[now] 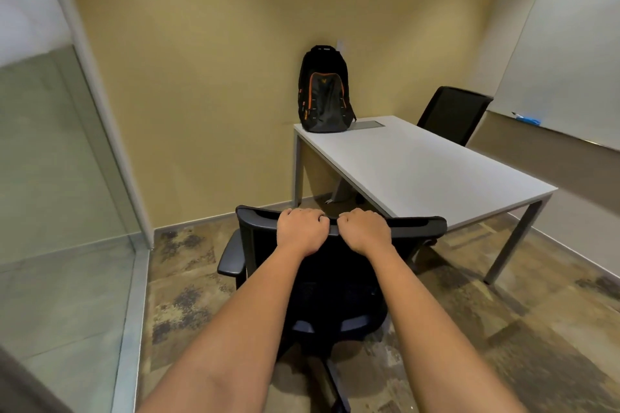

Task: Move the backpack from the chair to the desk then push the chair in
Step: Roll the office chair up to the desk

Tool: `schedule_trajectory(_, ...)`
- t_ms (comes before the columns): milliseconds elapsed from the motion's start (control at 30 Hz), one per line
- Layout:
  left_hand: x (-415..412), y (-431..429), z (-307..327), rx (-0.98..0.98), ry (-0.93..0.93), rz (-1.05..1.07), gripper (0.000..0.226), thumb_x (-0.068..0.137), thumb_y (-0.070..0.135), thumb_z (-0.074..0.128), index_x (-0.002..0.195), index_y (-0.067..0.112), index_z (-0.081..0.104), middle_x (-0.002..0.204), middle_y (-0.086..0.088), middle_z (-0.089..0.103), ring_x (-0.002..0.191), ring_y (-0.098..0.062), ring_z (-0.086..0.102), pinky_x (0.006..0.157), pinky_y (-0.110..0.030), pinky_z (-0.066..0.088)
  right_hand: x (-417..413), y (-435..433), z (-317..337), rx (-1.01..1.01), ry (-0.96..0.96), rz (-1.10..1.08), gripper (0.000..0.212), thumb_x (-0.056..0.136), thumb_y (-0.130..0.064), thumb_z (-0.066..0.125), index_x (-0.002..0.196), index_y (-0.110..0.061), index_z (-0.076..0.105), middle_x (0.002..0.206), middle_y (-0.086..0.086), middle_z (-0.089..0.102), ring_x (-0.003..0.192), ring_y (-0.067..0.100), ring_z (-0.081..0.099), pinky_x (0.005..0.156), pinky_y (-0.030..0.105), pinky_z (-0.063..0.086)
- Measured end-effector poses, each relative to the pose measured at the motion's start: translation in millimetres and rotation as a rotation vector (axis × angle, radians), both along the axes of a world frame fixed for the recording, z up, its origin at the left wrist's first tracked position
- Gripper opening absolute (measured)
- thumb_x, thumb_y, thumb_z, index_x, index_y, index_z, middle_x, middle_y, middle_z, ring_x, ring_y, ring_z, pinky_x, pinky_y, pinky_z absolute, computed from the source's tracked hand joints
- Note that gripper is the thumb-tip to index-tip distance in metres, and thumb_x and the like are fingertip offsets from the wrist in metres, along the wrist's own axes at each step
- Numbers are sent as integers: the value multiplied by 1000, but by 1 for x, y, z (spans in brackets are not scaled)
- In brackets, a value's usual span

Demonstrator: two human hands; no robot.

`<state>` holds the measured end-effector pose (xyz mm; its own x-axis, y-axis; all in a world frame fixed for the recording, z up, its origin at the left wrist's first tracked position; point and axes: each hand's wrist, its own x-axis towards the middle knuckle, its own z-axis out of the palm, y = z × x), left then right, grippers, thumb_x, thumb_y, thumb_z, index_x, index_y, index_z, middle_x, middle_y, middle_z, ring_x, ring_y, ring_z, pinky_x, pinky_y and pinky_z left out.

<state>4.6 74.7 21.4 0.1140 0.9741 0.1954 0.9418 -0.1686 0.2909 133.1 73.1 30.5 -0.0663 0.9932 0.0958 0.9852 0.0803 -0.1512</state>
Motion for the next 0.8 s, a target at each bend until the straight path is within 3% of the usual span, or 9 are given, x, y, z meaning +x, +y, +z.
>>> schedule_trajectory(100,3,6,5,-41,20,38,42,95,25,30,114,22,66,119,-6,67,112,-25,58,94,-35,38,1,6,1,-15,32,-22,43,96,-22,26,100,-8,66,115,13,62,103,32,57,84,39,45)
schedule_trajectory(367,-7,24,2,-32,-2,74,42,93,26,31,116,31,66,118,-3,68,110,-24,58,89,-35,36,-11,20,2,10,93,-127,42,93,-25,30,101,-15,70,114,10,64,105,30,55,86,40,42)
schedule_trajectory(467,-17,35,0,-35,-18,74,42,92,28,31,117,33,65,119,-3,68,111,-24,57,89,-35,35,-21,27,1,29,147,-180,37,92,-25,33,86,-11,67,104,10,67,100,28,57,85,40,43)
schedule_trajectory(600,-32,53,-1,-46,-42,62,42,92,29,32,116,37,64,119,-1,68,110,-22,57,87,-33,33,-37,41,1,42,157,-199,39,93,-26,34,98,-11,69,108,9,65,104,28,56,88,40,42)
schedule_trajectory(800,-52,83,-1,-38,-34,41,41,91,29,33,115,37,65,115,-2,69,107,-24,59,77,-32,28,-58,67,2,-35,148,-188,37,92,-26,34,99,-13,68,108,8,65,102,27,57,91,41,43)
